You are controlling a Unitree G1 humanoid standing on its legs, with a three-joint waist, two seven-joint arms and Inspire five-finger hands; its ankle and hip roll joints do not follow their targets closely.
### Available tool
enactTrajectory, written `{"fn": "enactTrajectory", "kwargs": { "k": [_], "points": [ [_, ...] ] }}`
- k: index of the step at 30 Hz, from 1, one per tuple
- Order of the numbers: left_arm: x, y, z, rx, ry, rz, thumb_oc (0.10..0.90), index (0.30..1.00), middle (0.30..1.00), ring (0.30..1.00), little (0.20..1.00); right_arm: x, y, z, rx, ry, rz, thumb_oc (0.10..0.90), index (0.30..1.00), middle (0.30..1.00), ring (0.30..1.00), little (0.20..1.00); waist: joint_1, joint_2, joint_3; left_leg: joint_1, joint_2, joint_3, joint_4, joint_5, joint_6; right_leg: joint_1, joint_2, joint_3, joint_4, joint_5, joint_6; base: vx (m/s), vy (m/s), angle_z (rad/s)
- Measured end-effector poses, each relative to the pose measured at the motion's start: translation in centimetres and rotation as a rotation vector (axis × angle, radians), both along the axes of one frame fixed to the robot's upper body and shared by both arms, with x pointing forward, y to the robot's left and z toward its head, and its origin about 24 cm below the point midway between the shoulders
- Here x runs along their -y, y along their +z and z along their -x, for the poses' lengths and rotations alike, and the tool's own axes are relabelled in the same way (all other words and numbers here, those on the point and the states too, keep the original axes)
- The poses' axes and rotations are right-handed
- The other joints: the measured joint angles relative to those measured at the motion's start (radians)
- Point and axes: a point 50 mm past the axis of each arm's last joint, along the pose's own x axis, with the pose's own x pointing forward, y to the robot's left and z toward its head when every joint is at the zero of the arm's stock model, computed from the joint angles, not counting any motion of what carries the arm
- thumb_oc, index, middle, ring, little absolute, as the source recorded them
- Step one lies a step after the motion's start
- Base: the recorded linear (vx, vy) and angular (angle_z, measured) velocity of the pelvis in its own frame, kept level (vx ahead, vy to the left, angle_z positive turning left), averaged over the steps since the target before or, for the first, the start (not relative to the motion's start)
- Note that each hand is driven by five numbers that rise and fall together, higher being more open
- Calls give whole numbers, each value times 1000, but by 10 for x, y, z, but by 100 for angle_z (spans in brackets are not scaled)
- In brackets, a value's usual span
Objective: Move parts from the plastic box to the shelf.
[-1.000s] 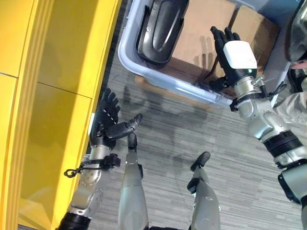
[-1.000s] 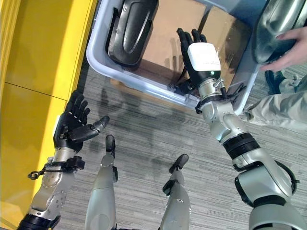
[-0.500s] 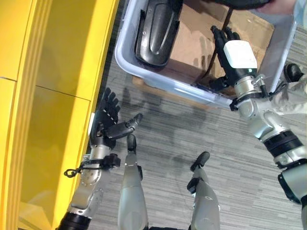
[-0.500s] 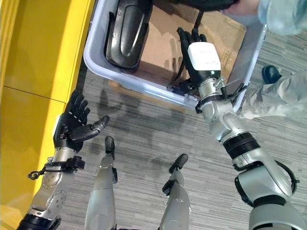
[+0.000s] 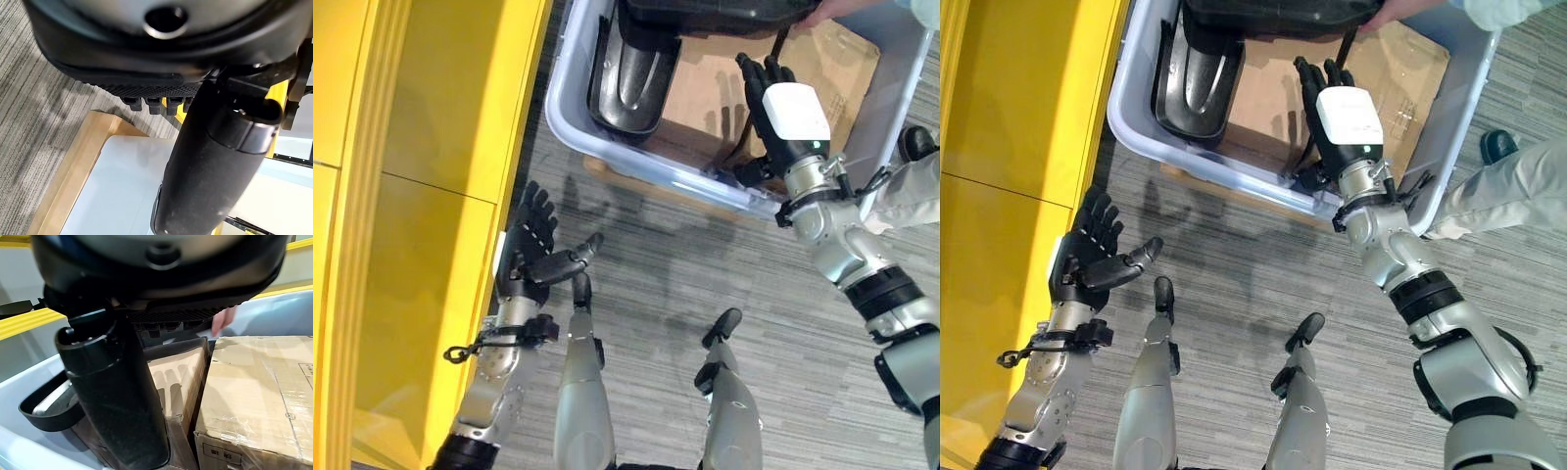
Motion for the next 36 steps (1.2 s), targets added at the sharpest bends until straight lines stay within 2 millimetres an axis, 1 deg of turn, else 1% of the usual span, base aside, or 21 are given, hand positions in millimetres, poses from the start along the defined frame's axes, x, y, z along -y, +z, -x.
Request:
{"fn": "enactTrajectory", "kwargs": {
  "k": [16, 21, 25, 26, 29, 30, 34, 35, 36],
  "points": [
    [0, 0, 0, 0, 1, 0, 900, 1000, 1000, 1000, 1000, 1, 0, 0, -3, -14, -3, 900, 1000, 1000, 1000, 1000, -1, 0, 0, 3, 0, 5, -6, 2, -2, -5, 0, 1, 0, 0, 0, 0, 0, 0],
    [0, 0, 0, 0, 1, 1, 900, 1000, 1000, 1000, 1000, -1, 5, 0, 13, -6, -7, 900, 1000, 1000, 1000, 1000, -2, 0, 0, 8, 1, 6, -6, 3, -2, -1, 1, 1, 1, 1, 0, 0, 0, 0],
    [0, 0, 0, 0, 1, 1, 900, 1000, 1000, 1000, 1000, -4, 17, -1, 41, 4, -14, 900, 1000, 1000, 1000, 1000, -1, 0, 0, 8, 1, 5, -6, 3, -2, 0, 1, 1, 1, 2, -1, 0, 0, 0],
    [0, 0, 0, 0, 2, 1, 900, 1000, 1000, 1000, 1000, -7, 27, -1, 65, 16, -29, 900, 1000, 1000, 1000, 1000, -1, 0, 0, 7, 2, 4, -6, 4, -2, 0, 2, 0, 0, 2, 0, 0, 0, 0],
    [-1, 0, 0, -2, 2, 2, 900, 1000, 1000, 1000, 1000, -12, 46, 0, 132, 29, -38, 900, 1000, 1000, 1000, 1000, 2, 0, 0, 5, 2, 2, -7, 4, -2, 0, 3, 0, 0, 2, 0, 0, 0, 0],
    [-1, 0, 0, -2, 2, 4, 900, 1000, 1000, 1000, 1000, -14, 56, 1, 162, 37, -39, 900, 1000, 1000, 1000, 1000, 7, 0, 0, 4, 2, 1, -7, 4, -2, 0, 3, -1, -2, 2, 0, 0, 0, 0],
    [-2, -1, 0, -7, 0, 35, 900, 1000, 1000, 1000, 1000, -19, 71, 2, 202, 45, -41, 900, 1000, 1000, 1000, 1000, 24, 0, 0, -1, 2, -2, -8, 4, -2, 0, 5, -7, -5, 2, 0, 32, -13, 3],
    [-3, 0, 1, -2, 8, 36, 900, 1000, 1000, 1000, 1000, -22, 77, 0, 204, 45, -24, 900, 1000, 1000, 1000, 1000, 26, 0, 0, -11, 3, -12, -8, 6, -4, 0, 8, -13, -9, 2, 0, 26, -21, 11],
    [-4, 0, 1, -3, 9, 36, 900, 1000, 1000, 1000, 1000, -22, 78, 0, 208, 47, -25, 900, 1000, 1000, 1000, 1000, 27, 0, 0, -17, 3, -17, -8, 7, -4, 0, 8, -20, -9, 2, 0, 37, -24, 16]
  ]
}}
